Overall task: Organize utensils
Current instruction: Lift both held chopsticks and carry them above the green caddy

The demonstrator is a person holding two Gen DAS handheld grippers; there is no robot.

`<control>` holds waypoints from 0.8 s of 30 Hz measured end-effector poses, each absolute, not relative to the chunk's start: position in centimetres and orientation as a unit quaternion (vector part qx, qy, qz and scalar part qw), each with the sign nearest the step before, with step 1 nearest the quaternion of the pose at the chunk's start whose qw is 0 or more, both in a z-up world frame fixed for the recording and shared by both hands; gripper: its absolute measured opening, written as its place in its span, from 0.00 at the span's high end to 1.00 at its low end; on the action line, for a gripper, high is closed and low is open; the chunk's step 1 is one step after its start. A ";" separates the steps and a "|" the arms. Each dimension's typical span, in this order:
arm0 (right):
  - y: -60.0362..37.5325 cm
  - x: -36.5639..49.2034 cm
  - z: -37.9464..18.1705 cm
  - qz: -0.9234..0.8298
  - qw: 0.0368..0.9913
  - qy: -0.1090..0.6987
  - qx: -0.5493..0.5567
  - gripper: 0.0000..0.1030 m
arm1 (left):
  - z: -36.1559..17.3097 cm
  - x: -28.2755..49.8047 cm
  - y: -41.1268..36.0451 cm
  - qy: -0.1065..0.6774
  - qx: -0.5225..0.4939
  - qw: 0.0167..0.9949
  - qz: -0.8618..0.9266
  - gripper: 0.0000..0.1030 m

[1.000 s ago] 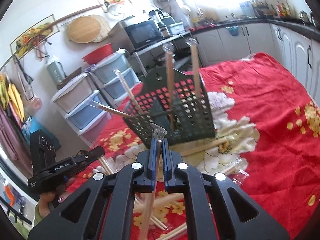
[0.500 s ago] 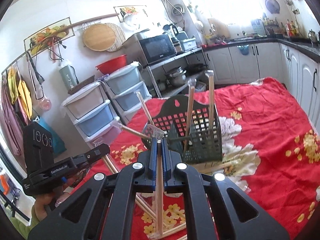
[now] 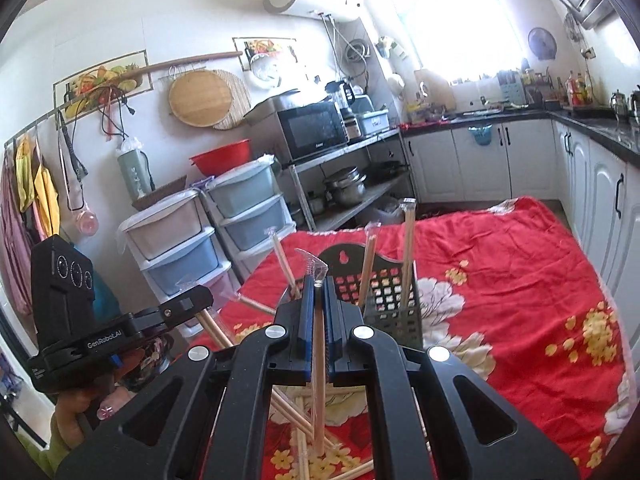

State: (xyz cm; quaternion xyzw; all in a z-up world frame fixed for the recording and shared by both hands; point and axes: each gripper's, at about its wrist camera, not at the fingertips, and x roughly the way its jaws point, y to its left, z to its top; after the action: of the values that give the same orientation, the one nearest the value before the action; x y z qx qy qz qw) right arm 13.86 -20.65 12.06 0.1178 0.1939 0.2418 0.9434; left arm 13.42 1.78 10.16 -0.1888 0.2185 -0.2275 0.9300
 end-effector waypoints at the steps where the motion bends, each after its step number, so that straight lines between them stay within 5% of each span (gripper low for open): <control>1: -20.7 13.9 12.3 0.240 0.945 0.190 0.117 0.95 | 10.5 13.5 1.6 0.215 -0.188 0.931 -0.228 0.97; 24: -21.6 15.9 17.4 0.206 0.969 0.106 0.090 0.95 | 16.8 15.9 0.4 0.135 -0.164 0.956 -0.202 0.97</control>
State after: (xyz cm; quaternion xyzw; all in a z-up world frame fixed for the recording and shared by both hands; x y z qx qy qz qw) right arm 15.87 -21.57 17.37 0.0897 0.1063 0.2062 0.9686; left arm 15.86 0.44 16.76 -0.1637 0.1352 -0.2024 0.9560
